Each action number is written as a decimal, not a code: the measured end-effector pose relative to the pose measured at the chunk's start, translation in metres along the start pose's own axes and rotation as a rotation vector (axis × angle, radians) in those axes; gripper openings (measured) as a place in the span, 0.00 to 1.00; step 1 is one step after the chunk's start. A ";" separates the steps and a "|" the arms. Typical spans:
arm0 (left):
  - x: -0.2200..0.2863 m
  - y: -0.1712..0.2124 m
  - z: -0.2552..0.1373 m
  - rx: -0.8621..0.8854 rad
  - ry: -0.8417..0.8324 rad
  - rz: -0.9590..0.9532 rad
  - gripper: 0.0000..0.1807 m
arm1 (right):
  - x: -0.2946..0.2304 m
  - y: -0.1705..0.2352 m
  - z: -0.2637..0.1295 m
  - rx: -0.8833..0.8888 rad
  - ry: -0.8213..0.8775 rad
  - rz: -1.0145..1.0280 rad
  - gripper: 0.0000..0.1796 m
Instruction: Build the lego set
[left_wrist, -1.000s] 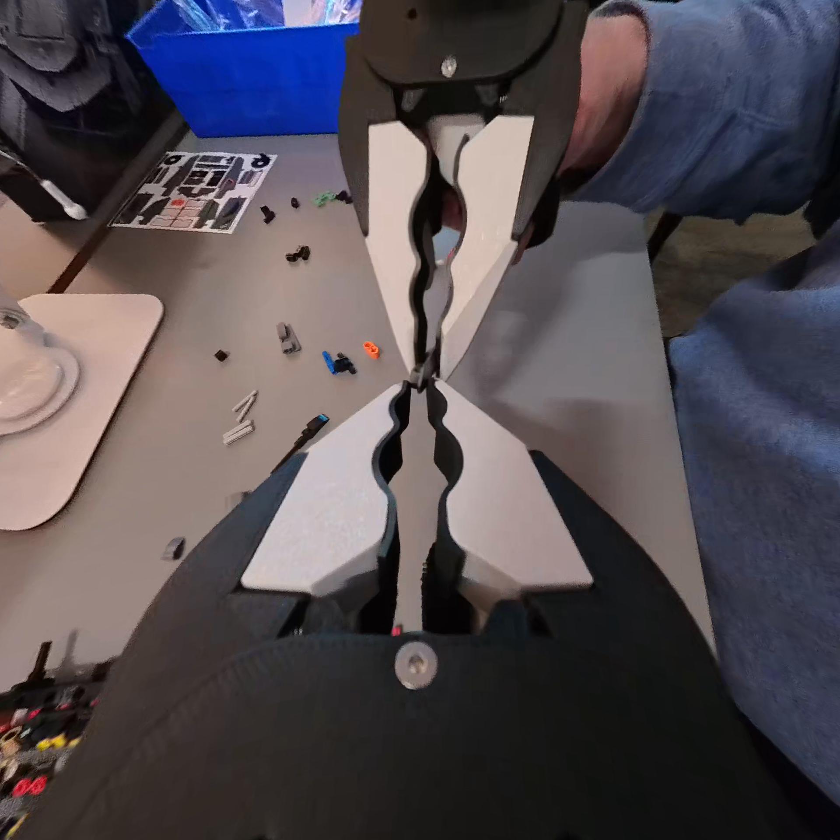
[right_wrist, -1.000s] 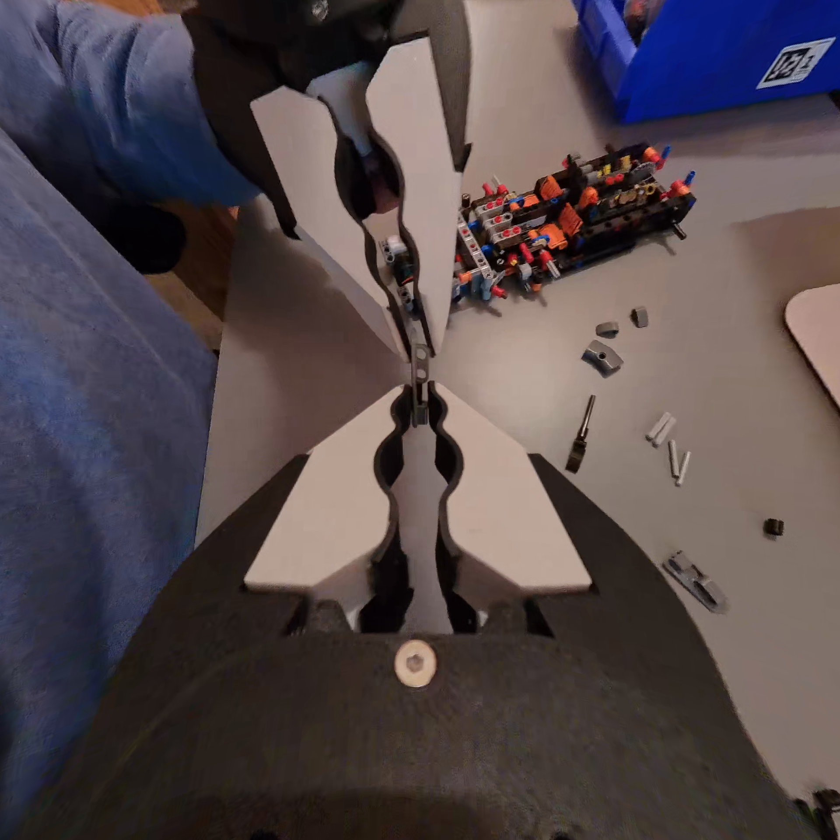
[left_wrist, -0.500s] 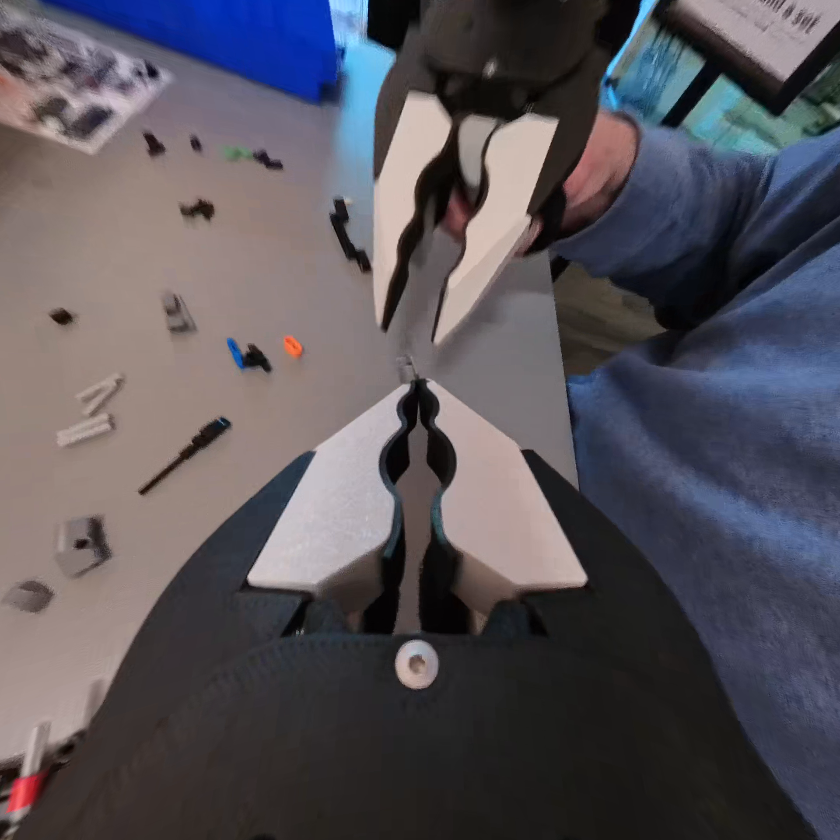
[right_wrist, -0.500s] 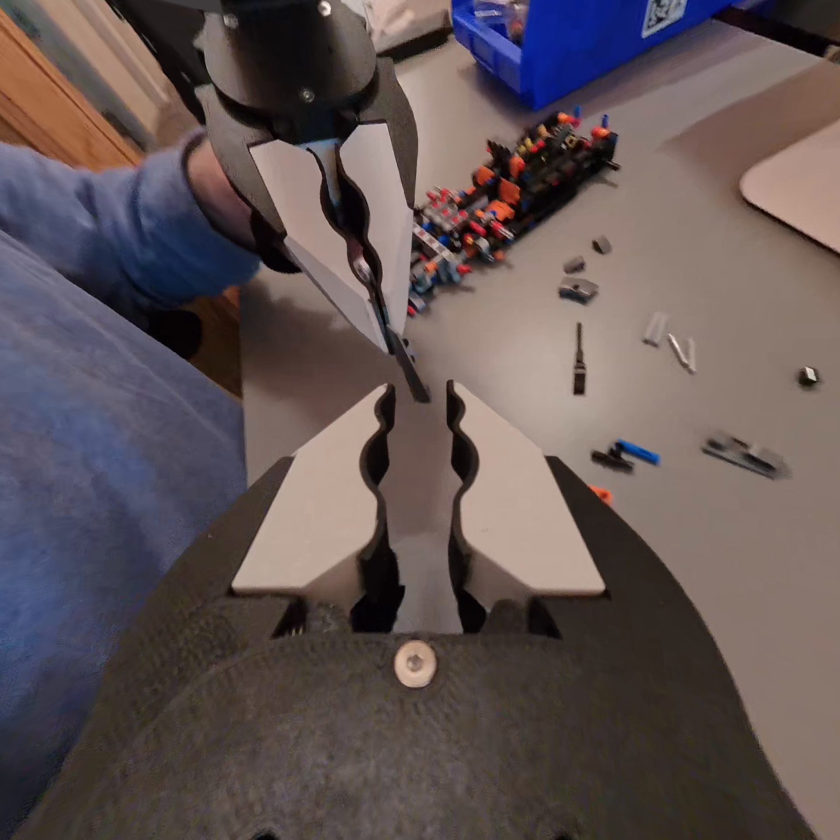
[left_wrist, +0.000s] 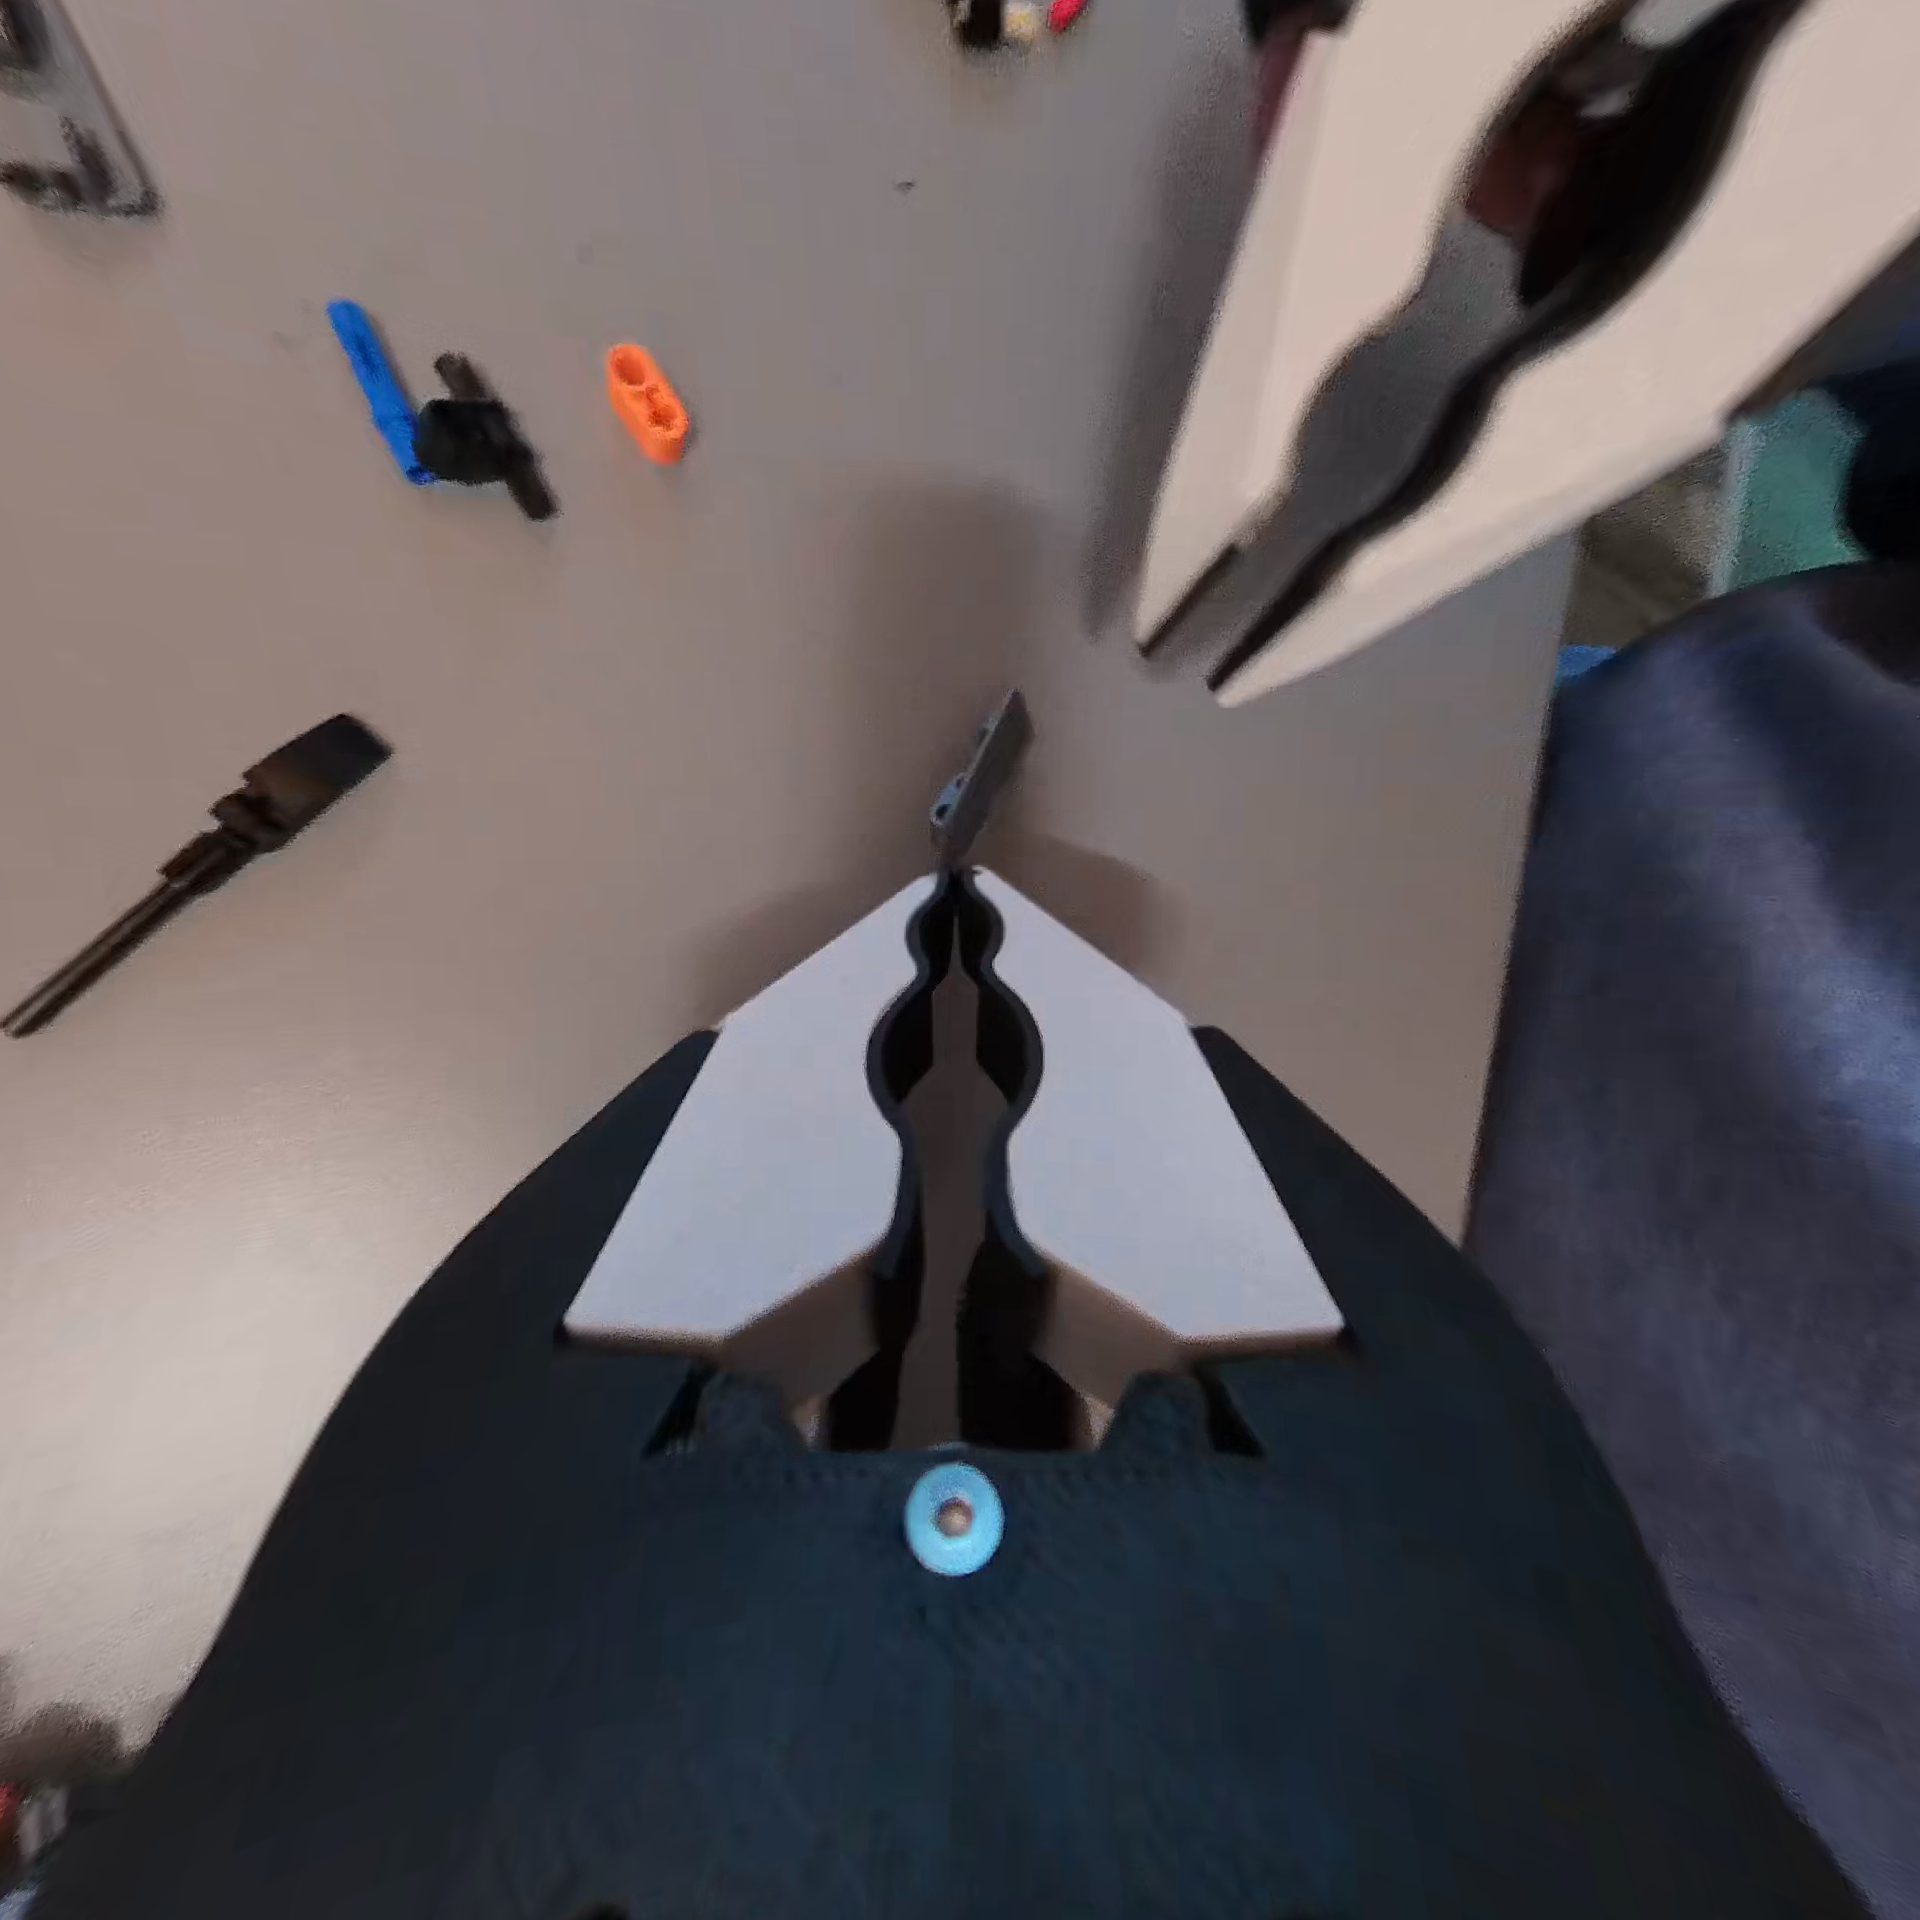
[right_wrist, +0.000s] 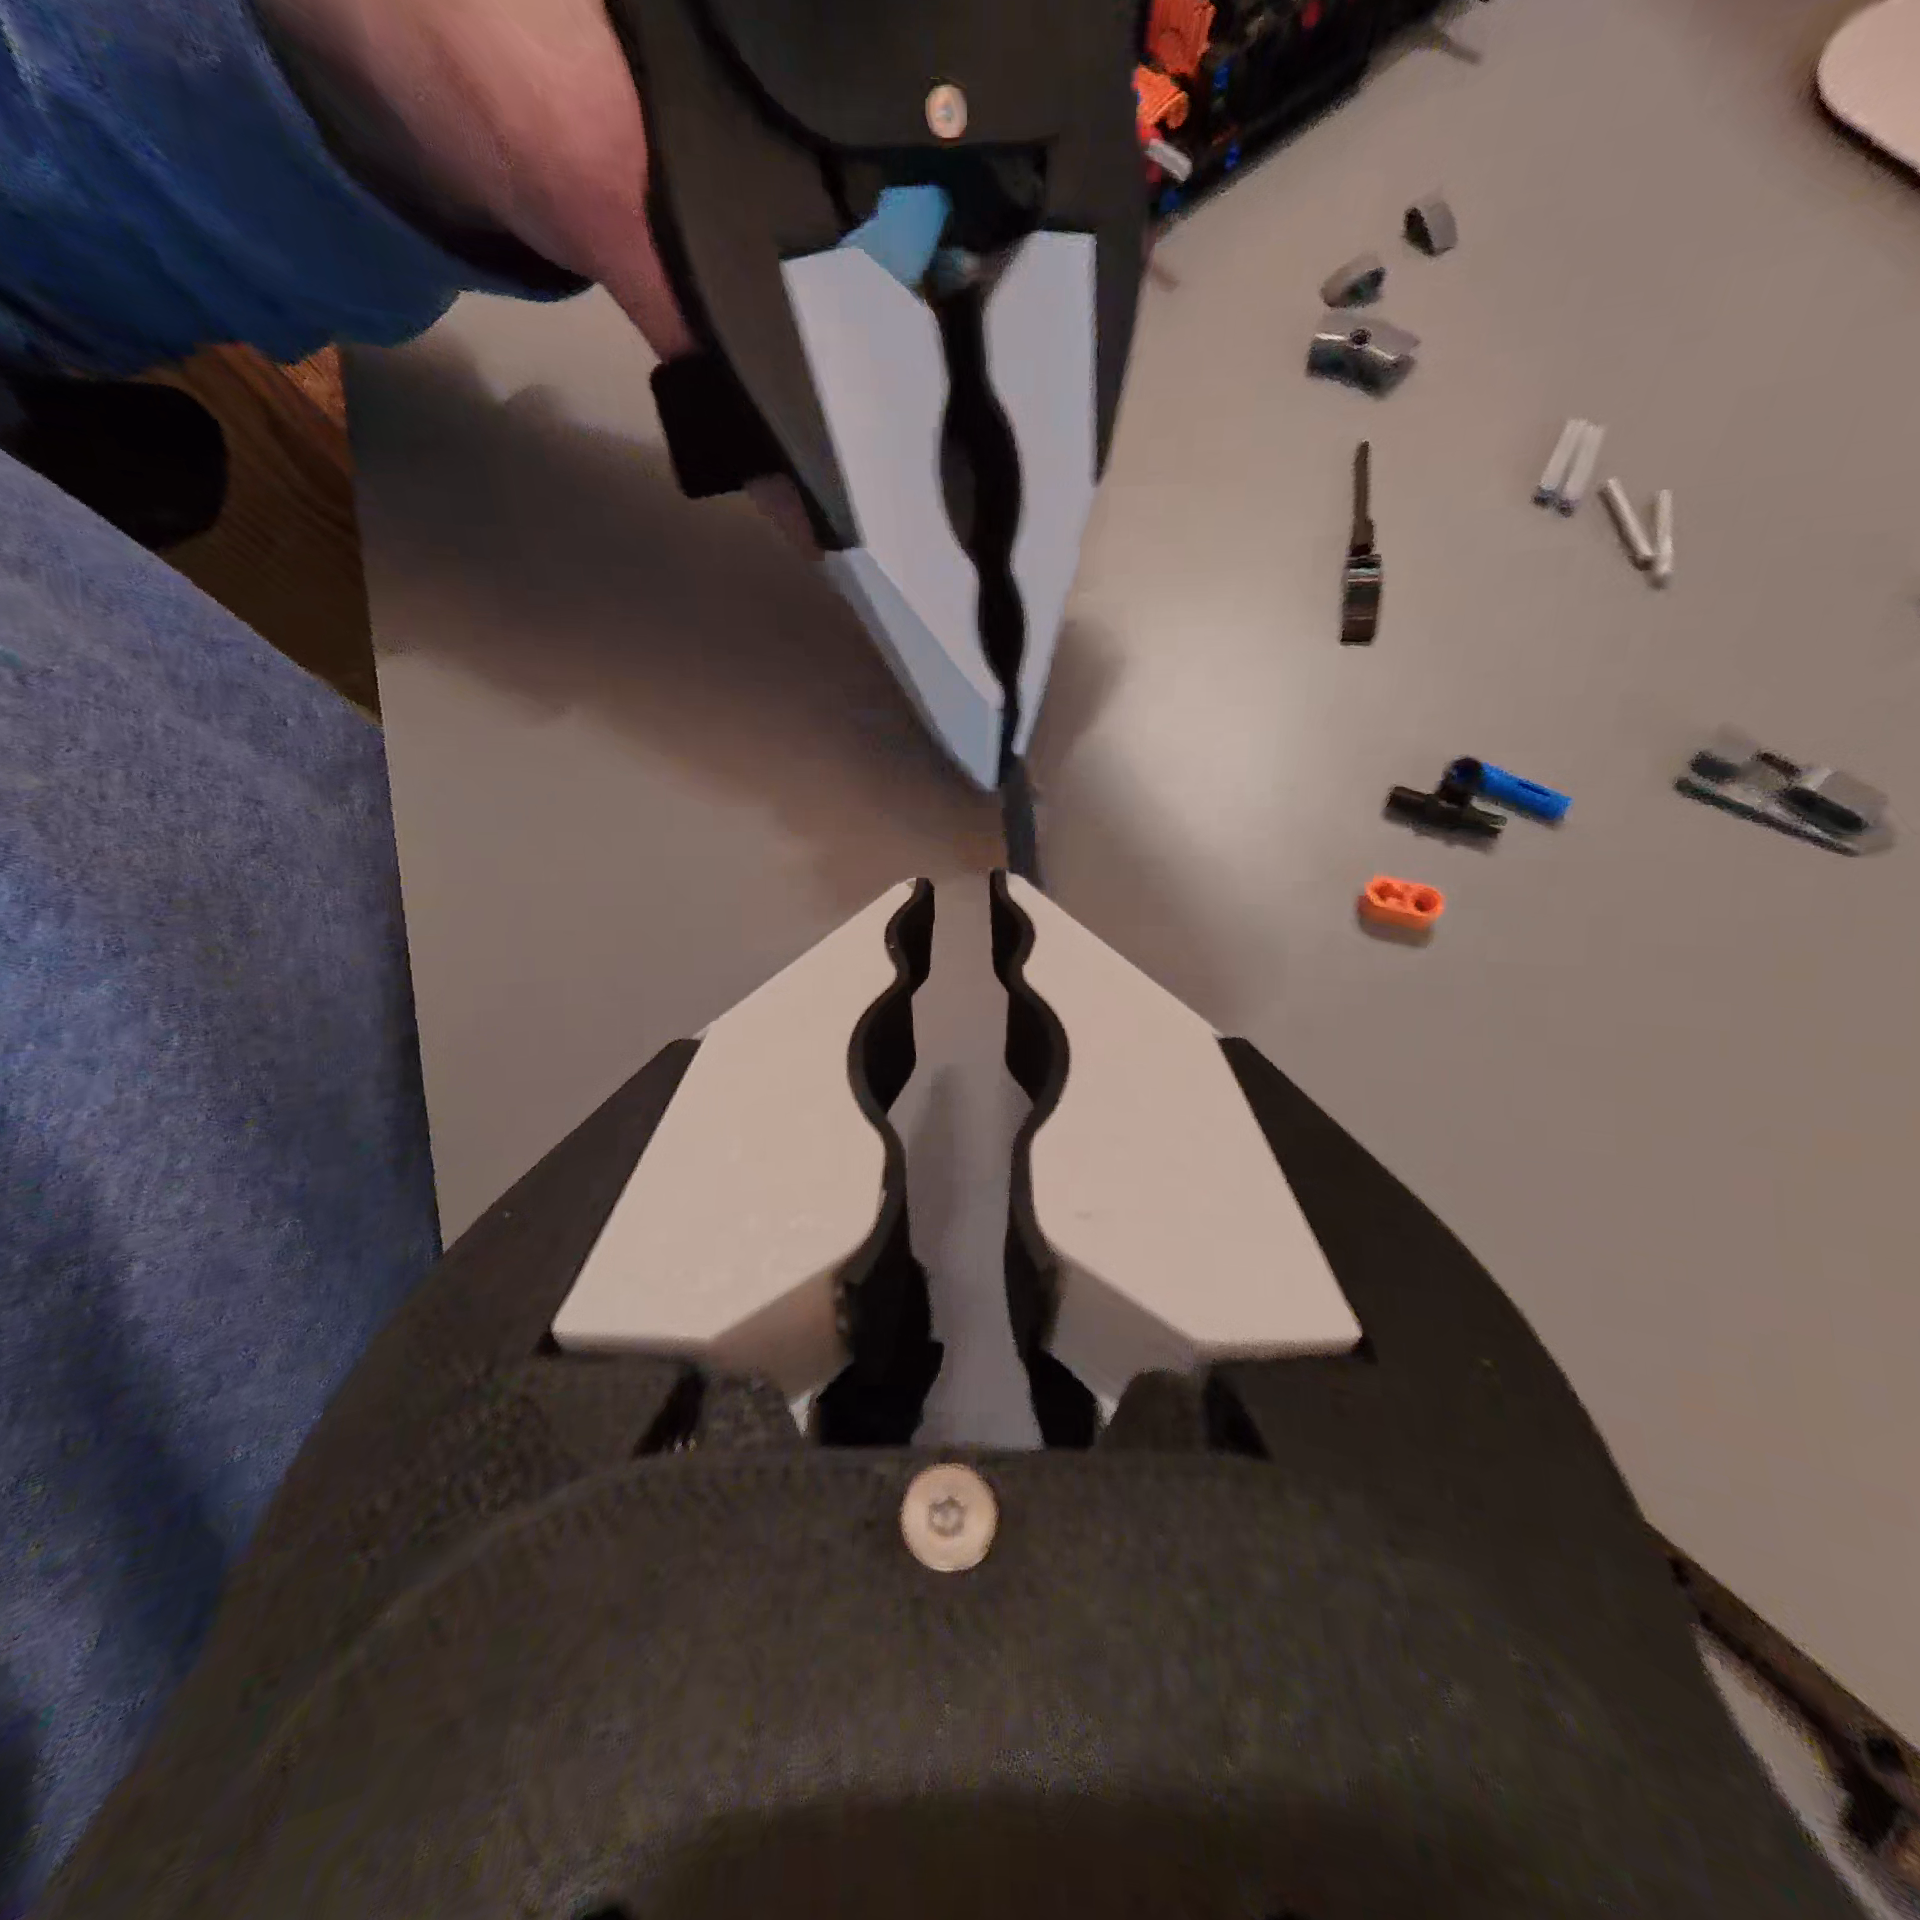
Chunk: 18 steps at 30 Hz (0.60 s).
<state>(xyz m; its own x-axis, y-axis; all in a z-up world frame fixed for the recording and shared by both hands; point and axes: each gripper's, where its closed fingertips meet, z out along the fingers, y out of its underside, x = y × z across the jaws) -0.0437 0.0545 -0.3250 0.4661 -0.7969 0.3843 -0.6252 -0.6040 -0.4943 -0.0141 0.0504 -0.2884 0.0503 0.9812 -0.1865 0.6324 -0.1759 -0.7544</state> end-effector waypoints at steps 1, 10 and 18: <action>-0.004 0.000 0.001 -0.010 -0.030 0.009 0.02 | -0.001 0.004 0.005 -0.024 0.002 -0.016 0.06; -0.011 0.000 -0.029 0.048 -0.159 0.049 0.08 | 0.021 0.014 -0.013 -0.054 0.115 -0.061 0.06; 0.023 -0.015 -0.018 0.181 -0.224 0.234 0.07 | 0.065 0.040 -0.086 -0.028 0.322 0.026 0.10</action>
<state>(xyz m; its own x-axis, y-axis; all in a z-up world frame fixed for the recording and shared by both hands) -0.0346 0.0451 -0.2950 0.4615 -0.8840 0.0743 -0.6197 -0.3812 -0.6861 0.0809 0.1145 -0.2762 0.3055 0.9522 0.0067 0.6483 -0.2029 -0.7338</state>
